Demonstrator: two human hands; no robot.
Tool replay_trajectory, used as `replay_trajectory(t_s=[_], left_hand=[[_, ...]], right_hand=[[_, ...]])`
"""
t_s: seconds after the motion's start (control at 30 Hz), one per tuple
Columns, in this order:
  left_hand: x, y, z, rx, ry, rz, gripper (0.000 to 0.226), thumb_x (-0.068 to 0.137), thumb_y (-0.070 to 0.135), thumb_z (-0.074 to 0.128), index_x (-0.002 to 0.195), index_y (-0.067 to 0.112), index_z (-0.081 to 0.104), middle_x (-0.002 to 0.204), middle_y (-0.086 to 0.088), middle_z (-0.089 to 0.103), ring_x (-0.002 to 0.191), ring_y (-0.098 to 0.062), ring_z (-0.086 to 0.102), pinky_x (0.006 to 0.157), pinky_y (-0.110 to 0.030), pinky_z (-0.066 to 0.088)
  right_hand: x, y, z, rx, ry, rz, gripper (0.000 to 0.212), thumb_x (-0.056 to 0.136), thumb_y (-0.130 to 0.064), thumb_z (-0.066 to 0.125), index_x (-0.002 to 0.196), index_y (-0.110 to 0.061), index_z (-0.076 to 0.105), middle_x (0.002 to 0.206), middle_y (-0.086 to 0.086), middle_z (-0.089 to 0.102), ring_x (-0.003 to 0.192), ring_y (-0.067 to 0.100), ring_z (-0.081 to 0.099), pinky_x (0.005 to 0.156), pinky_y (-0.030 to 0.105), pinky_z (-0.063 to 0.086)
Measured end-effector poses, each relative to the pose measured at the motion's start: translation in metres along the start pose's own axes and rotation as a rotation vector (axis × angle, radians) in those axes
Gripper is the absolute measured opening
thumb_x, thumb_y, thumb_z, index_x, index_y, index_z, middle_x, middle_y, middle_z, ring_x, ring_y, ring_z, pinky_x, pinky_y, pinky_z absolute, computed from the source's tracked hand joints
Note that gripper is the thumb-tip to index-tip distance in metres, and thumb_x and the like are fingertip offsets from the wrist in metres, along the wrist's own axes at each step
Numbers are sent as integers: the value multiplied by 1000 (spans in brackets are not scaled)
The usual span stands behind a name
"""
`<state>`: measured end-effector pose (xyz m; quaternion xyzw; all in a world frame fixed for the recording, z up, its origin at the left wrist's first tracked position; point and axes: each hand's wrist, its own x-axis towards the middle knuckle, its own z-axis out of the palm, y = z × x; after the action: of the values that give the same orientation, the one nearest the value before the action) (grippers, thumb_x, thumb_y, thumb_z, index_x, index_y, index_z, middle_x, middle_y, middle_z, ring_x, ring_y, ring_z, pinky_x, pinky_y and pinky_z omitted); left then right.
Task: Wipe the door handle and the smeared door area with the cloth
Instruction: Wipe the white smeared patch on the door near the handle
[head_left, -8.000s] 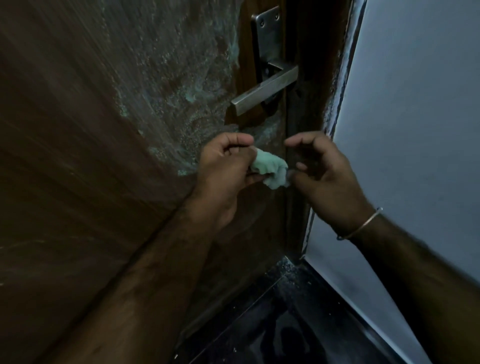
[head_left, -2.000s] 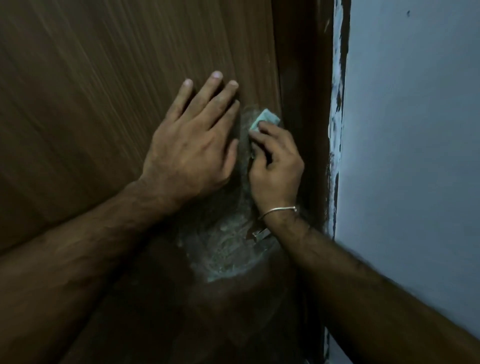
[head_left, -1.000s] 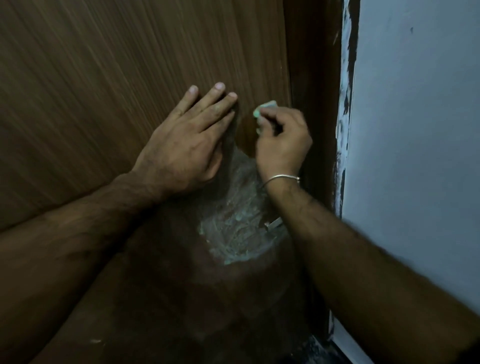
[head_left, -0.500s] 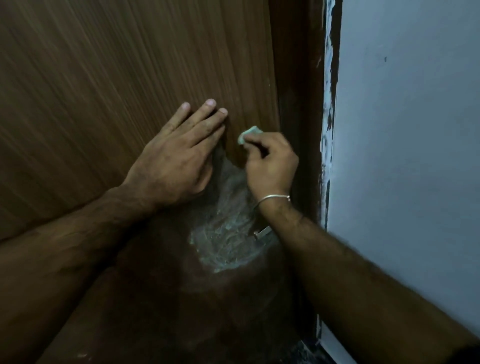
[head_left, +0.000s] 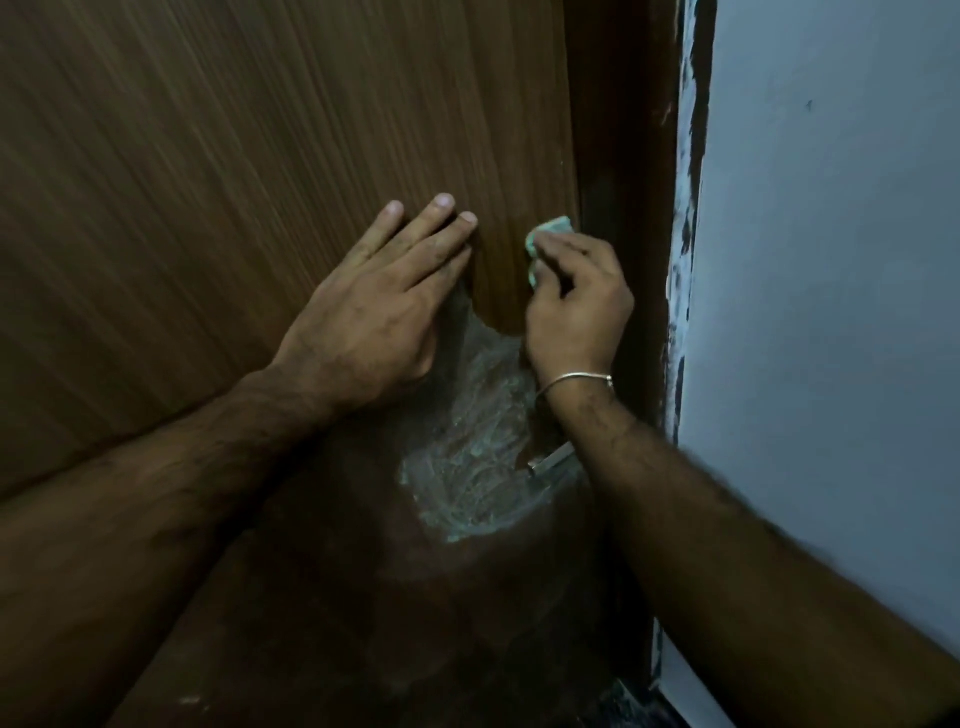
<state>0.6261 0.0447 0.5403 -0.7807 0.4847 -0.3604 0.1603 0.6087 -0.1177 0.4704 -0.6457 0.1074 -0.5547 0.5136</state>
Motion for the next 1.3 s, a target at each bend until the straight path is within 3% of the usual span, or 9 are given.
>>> replay_trajectory(t_s=[0.1,0.2,0.53,0.63,0.73,0.93,1.07,1.2,1.3], left_hand=[[-1,-4,-1,-15,13,12,61,84,17,34,141,-3,43,155,-17,35,147,-32,21,120,-47,9],[-4,-9,-6,-43,17,56,58,84,14,34,137,-6,46,150,-21,42,144,-37,28,117,-49,12],[-22,-23,-12,114,117,2,41,100,13,42,140,2,46,153,-14,39,145,-30,29,119,-48,18],[-24,-23,-9,148,115,-14,40,104,17,36,140,4,46,154,-12,38,146,-28,29,120,-47,18],[-25,-25,-7,161,111,-12,41,106,20,31,142,5,44,155,-11,36,147,-28,27,121,-48,18],[-25,-25,-9,131,87,17,44,102,16,34,142,2,43,155,-14,36,146,-30,27,120,-49,14],[-25,-24,-14,95,49,21,47,97,14,35,142,0,42,155,-15,36,147,-31,25,120,-50,10],[-24,-22,-18,75,48,24,47,97,14,35,139,-3,44,153,-18,38,145,-34,27,119,-51,12],[-25,-23,-17,82,43,7,46,96,11,37,140,-3,43,154,-18,37,146,-34,26,119,-50,9]], right_hand=[[-35,-2,-3,-63,-155,-175,26,83,5,61,104,-5,72,104,10,66,100,17,61,92,23,50],[-28,5,-3,6,-12,-6,21,79,6,66,96,-3,75,96,12,69,92,20,66,88,27,52],[-14,-33,13,14,-40,-71,20,78,0,66,93,-8,76,96,8,70,89,12,65,80,1,41],[-48,-28,8,-46,-246,-203,20,78,5,64,91,-5,75,94,9,69,90,12,63,85,9,44],[-26,-17,-5,-6,-138,-12,18,79,3,65,92,-5,75,97,11,70,92,17,66,88,24,52],[-48,-31,4,-31,-290,-195,20,78,6,63,90,-4,75,96,12,70,92,17,65,87,18,49],[-12,-35,4,-1,-89,-79,20,77,3,64,90,-7,75,96,11,70,92,15,65,82,6,43],[-53,-42,6,-94,-373,-327,21,77,10,59,90,0,73,97,15,67,95,22,63,89,29,50],[-38,-35,-8,-67,-358,-235,21,79,9,58,91,0,73,99,15,68,97,22,64,90,20,48]])
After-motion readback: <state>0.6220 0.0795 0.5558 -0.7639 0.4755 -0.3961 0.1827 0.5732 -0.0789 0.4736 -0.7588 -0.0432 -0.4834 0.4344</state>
